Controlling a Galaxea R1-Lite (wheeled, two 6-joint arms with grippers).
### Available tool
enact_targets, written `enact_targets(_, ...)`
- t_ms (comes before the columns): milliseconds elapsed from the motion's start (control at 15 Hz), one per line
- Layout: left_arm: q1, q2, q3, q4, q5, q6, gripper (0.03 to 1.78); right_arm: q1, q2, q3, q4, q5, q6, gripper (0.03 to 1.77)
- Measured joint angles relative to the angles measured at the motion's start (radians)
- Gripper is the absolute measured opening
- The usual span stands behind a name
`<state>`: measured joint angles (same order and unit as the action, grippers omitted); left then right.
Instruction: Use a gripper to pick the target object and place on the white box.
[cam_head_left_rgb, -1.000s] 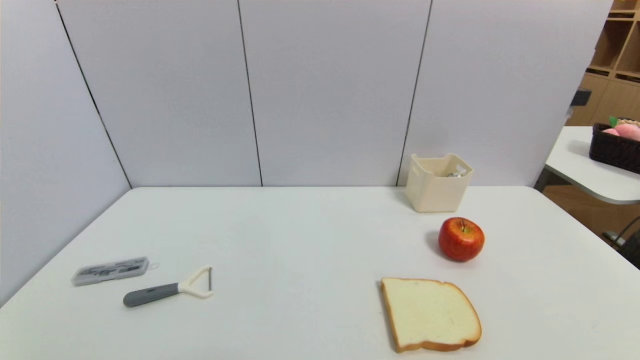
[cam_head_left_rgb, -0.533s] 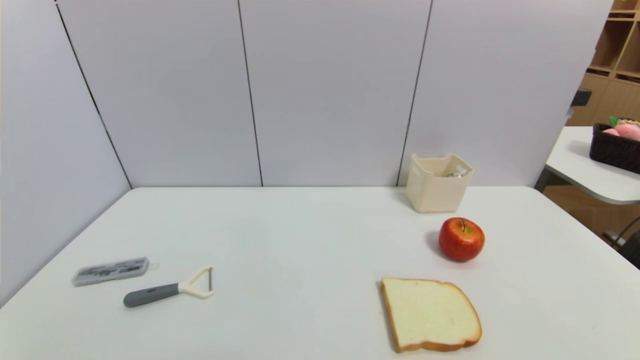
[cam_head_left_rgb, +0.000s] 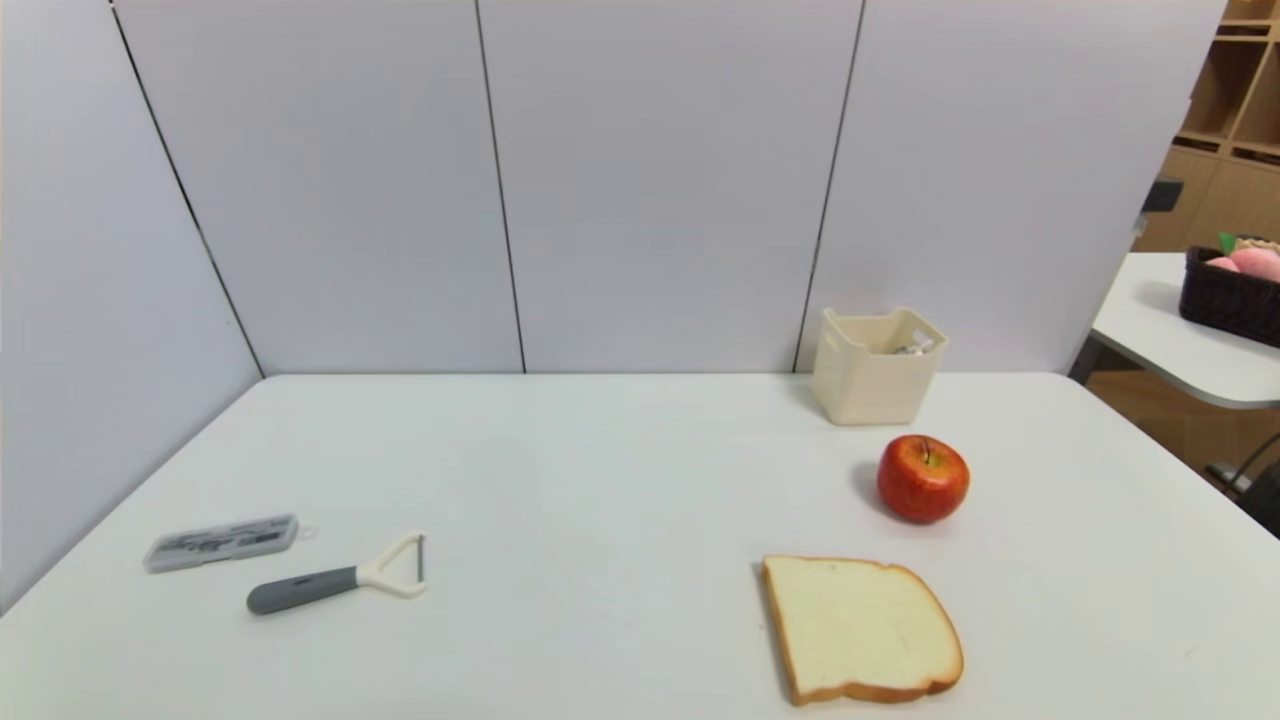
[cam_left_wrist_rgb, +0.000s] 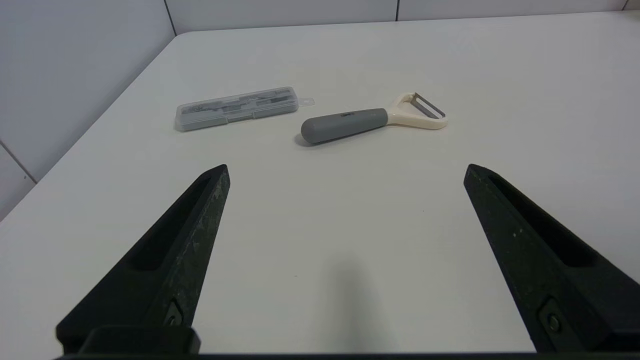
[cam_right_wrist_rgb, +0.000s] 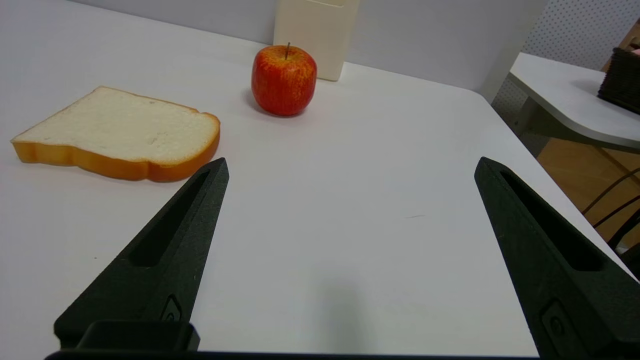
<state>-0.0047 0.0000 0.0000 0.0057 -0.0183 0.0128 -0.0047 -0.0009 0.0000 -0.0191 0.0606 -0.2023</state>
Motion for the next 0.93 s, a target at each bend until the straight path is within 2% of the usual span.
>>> enact_targets(267, 0.0, 0.0, 0.0, 0.0, 0.0, 0.0, 1.69, 0.0, 0.0, 0.0, 0.014, -0.003, 0.028, 1.7)
enact_targets(400, 0.0, 0.0, 0.0, 0.0, 0.0, 0.0, 1.69, 0.0, 0.0, 0.0, 0.015, -0.007, 0.096, 1.7)
enact_targets(600, 0.0, 0.0, 0.0, 0.0, 0.0, 0.0, 1.69, 0.001, 0.0, 0.0, 0.014, -0.061, 0.214, 1.7)
enact_targets(933, 0.0, 0.0, 0.0, 0.0, 0.0, 0.0, 1.69, 0.001, 0.0, 0.0, 0.014, -0.063, 0.224, 1.7)
